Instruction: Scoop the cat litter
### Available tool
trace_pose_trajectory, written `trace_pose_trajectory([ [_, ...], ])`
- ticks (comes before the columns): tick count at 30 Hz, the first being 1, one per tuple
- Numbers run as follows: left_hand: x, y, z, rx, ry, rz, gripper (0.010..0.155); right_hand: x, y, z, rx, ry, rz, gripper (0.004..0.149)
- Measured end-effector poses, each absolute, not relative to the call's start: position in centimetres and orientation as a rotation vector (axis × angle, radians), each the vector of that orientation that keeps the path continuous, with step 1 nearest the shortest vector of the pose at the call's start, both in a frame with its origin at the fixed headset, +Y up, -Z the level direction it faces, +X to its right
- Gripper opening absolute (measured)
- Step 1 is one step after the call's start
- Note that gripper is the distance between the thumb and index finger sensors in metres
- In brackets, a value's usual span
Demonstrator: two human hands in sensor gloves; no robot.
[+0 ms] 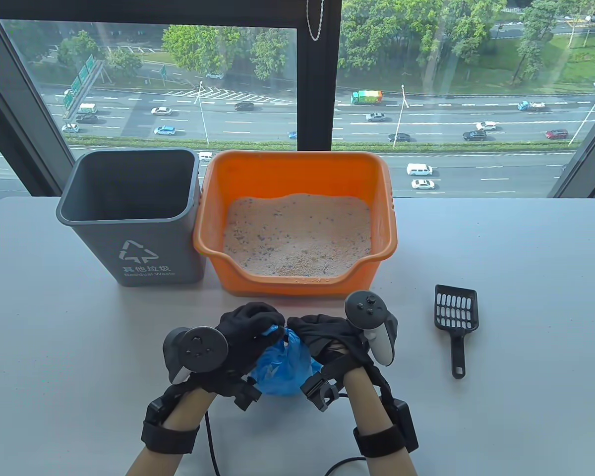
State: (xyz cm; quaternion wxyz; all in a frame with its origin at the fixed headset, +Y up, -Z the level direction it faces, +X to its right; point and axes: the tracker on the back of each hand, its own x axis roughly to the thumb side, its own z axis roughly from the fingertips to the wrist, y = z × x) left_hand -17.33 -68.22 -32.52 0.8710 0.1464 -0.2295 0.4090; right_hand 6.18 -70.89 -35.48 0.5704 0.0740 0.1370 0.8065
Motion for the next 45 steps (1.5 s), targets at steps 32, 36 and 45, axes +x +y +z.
trace_pose_trajectory([
  [32, -15.1, -70.7, -33.1, -0.085, -0.418, 0.382, 0.098, 9.2, -72.0, -34.4, -0.06, 0.261, 2.288, 0.035],
  [36, -12.4, -73.1, -33.1, -0.396, -0.415, 0.172, 0.105, 9.1, -70.9, -33.5, 0.001, 0.213, 2.234, 0.036],
  [45, -11.5, -75.1, -32.9, -0.327, -0.355, 0.153, 0.068, 8.0, -68.9, -32.2, 0.074, 0.113, 2.306, 0.037],
])
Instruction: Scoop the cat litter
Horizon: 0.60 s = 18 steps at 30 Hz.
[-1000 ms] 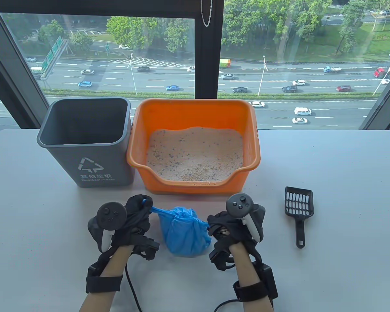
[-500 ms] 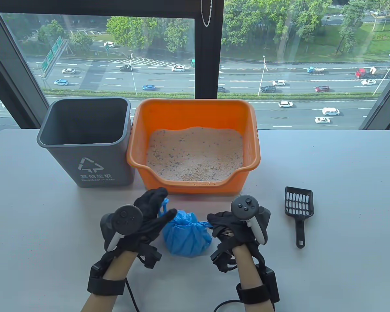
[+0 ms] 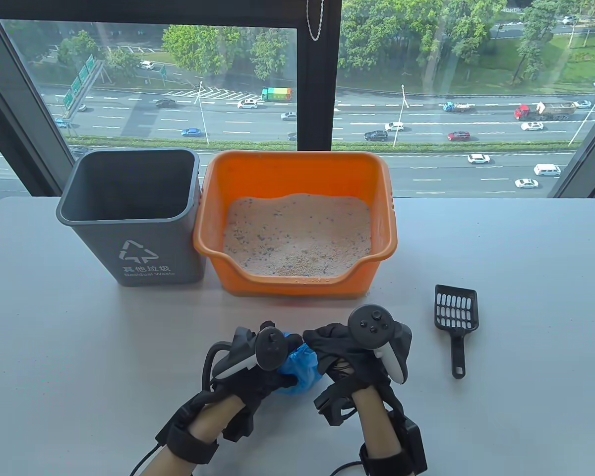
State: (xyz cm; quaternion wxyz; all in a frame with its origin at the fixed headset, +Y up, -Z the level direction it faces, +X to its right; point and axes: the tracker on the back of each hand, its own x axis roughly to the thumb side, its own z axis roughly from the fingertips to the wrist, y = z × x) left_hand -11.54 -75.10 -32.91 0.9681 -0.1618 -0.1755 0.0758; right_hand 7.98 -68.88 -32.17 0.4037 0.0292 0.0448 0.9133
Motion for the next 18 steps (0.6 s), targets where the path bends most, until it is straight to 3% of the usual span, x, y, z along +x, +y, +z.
trace_pose_trajectory([
  [5, -12.3, -74.7, -33.1, -0.304, -0.325, 0.206, 0.042, 8.5, -68.3, -30.8, 0.072, -0.078, 2.386, 0.047],
  [10, -13.6, -73.7, -33.7, -0.25, -0.27, 0.253, 0.041, 9.2, -69.6, -29.0, 0.044, -0.176, 2.582, 0.063],
  [18, -16.2, -69.7, -33.4, -0.155, -0.2, 0.259, 0.04, 9.8, -72.8, -28.2, 0.003, -0.017, 2.742, 0.07],
])
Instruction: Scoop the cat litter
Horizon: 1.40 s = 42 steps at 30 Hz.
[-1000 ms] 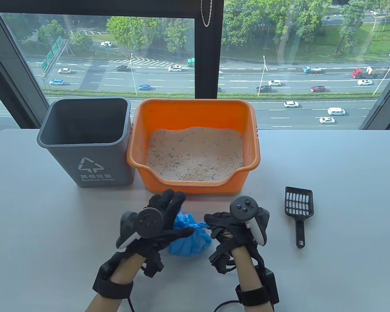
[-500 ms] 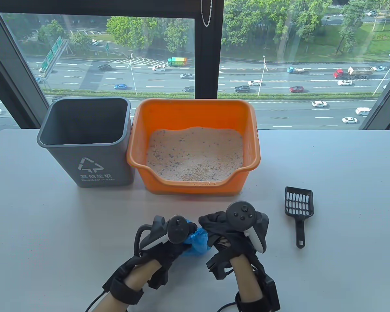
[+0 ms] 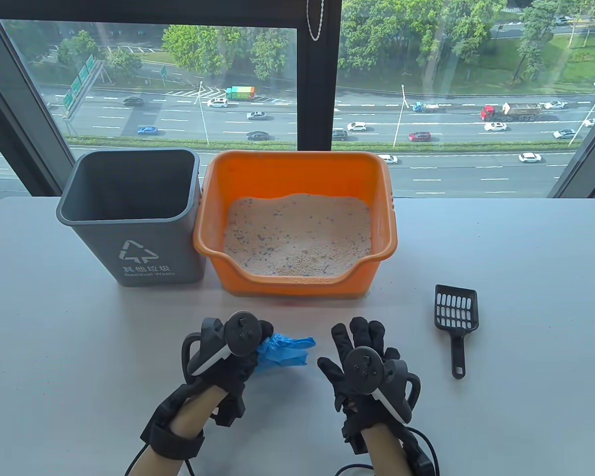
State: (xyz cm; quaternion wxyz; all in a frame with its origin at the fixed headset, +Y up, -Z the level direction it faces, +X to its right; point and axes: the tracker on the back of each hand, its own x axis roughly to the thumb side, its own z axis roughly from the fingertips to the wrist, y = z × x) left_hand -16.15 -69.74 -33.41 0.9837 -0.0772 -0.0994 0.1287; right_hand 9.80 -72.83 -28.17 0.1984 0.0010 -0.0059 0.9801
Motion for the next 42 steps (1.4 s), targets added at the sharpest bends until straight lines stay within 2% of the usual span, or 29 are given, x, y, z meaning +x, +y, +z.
trace_pose_trajectory([
  [7, -19.6, -64.0, -32.2, -0.1, -0.137, 0.367, 0.041, 9.2, -73.2, -27.9, 0.017, 0.048, 2.758, 0.07],
  [12, -22.7, -57.5, -32.7, -0.011, -0.033, 0.349, 0.042, 8.8, -73.1, -27.7, 0.02, 0.053, 2.8, 0.071],
  [18, -26.0, -49.9, -35.2, 0.065, 0.175, 0.481, 0.043, 8.2, -73.1, -27.5, 0.013, 0.103, 2.868, 0.075],
  [22, -27.4, -47.0, -38.1, 0.106, 0.313, 0.545, 0.043, 7.8, -73.3, -27.4, 0.026, 0.161, 2.889, 0.078],
  [25, -28.2, -46.1, -40.6, 0.137, 0.408, 0.578, 0.044, 7.7, -73.4, -27.4, 0.027, 0.191, 2.899, 0.079],
  [29, -29.1, -46.5, -43.6, 0.161, 0.504, 0.596, 0.046, 7.7, -73.4, -27.4, 0.022, 0.205, 2.909, 0.08],
  [35, -31.4, -50.1, -48.0, 0.095, 0.643, 0.532, 0.046, 7.5, -73.6, -27.3, 0.007, 0.202, 2.93, 0.078],
  [42, -32.3, -53.4, -50.2, 0.041, 0.676, 0.435, 0.045, 7.6, -73.8, -27.4, -0.015, 0.243, 2.929, 0.078],
])
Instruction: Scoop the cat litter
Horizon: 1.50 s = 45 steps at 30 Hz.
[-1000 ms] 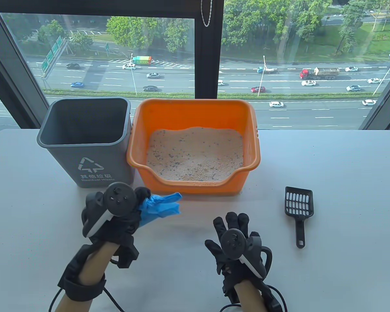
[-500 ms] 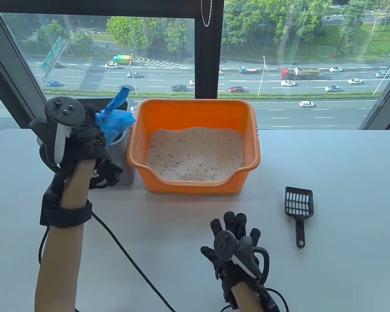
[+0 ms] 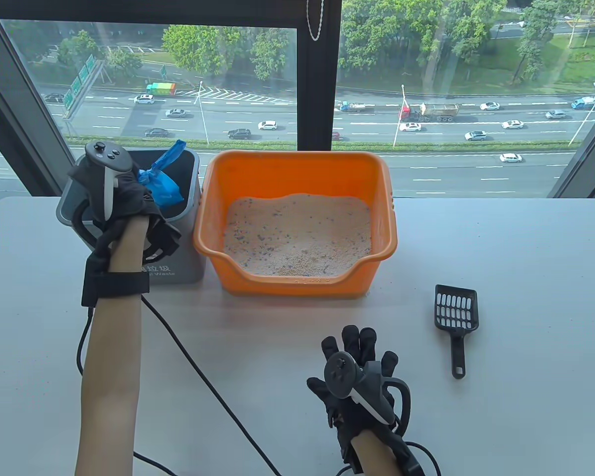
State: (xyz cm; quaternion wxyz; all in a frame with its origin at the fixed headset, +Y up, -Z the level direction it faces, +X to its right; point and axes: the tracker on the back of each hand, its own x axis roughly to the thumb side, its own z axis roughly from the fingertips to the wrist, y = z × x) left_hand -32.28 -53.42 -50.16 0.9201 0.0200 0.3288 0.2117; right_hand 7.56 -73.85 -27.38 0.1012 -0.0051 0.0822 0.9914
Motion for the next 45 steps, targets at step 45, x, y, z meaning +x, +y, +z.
trace_pose_trajectory([
  [45, -18.0, -69.1, -25.1, 0.077, -0.187, 0.099, 0.077, 7.7, -73.2, -26.7, 0.0, 0.147, 2.878, 0.078],
])
